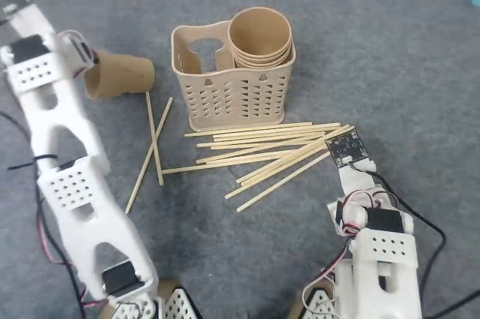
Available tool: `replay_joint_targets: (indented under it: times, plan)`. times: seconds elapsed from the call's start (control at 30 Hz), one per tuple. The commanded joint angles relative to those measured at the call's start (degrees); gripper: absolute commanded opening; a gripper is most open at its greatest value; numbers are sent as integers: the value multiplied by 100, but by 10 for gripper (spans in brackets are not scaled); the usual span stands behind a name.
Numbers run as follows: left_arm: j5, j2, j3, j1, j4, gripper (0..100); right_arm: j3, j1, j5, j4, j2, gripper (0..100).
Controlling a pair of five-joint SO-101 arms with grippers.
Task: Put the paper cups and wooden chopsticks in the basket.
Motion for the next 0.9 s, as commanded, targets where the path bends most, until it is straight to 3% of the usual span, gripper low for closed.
replay_joint_targets:
  times: [0.0, 0.4, 0.7, 0.87]
  plan:
    - [123, -53, -233, 387, 35, 217, -44, -13, 62, 31, -145, 75]
    - [492, -62, -233, 1389, -193, 217, -44, 4, 62, 31, -145, 75]
    - [466, -114, -286, 1415, -167, 217, -35, -31, 281, 4, -145, 75]
    - [457, -229, -1147, 1415, 431, 218, -35, -31, 290, 4, -145, 75]
